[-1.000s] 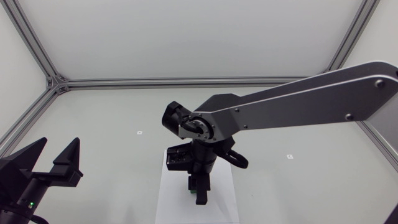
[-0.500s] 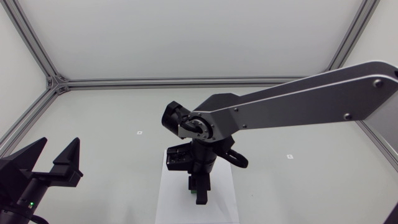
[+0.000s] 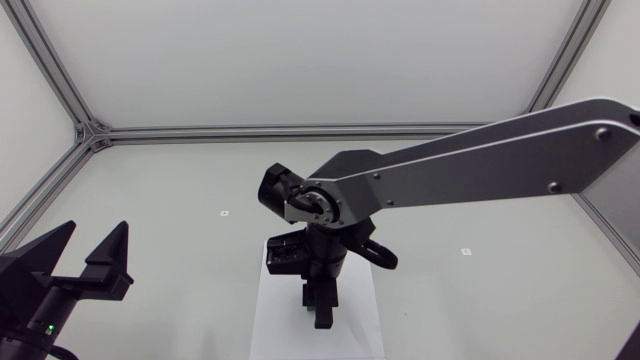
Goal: Pick up the orange 2x2 brick with the right arm and stack it on top of the green 2x2 brick in the center
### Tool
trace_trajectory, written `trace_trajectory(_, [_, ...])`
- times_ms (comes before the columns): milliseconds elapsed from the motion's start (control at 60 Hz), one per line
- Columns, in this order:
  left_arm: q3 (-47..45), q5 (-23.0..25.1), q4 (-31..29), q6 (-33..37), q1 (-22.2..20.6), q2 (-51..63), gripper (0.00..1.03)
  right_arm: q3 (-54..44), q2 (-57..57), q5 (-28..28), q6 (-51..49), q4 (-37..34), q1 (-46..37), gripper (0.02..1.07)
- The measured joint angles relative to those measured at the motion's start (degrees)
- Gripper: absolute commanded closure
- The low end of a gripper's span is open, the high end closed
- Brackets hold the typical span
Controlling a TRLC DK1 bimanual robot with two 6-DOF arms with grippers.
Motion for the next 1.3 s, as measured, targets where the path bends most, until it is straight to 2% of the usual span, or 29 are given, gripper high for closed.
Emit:
trace_trajectory(150, [0.0, -0.02, 0.0, 0.0, 0.0, 0.0, 0.04, -0.15, 1.31, -0.04, 0.02, -0.48, 0.04, 0.31])
trace_trajectory(233, [0.0, -0.02, 0.0, 0.0, 0.0, 0.0, 0.04, -0.48, 2.54, -0.04, 0.02, -0.57, 0.04, 0.27])
trace_trajectory(450, [0.0, 0.0, 0.0, 0.0, 0.0, 0.0, 0.04, -0.57, 2.82, -0.09, 0.04, -0.74, 0.04, 0.25])
trace_trajectory(533, [0.0, -0.02, 0.0, -0.02, 0.0, 0.0, 0.04, -0.57, 2.75, -0.09, 0.04, -0.74, 0.04, 0.05])
trace_trajectory(950, [0.0, 0.0, 0.02, 0.0, 0.0, 0.0, 0.04, -0.57, -2.89, -0.13, 0.22, -2.47, -1.07, 0.06])
trace_trajectory(1300, [0.0, -0.02, 0.02, -0.02, 0.0, 0.0, 0.04, -3.76, -17.77, -1.18, 1.36, -4.94, -2.64, 0.06])
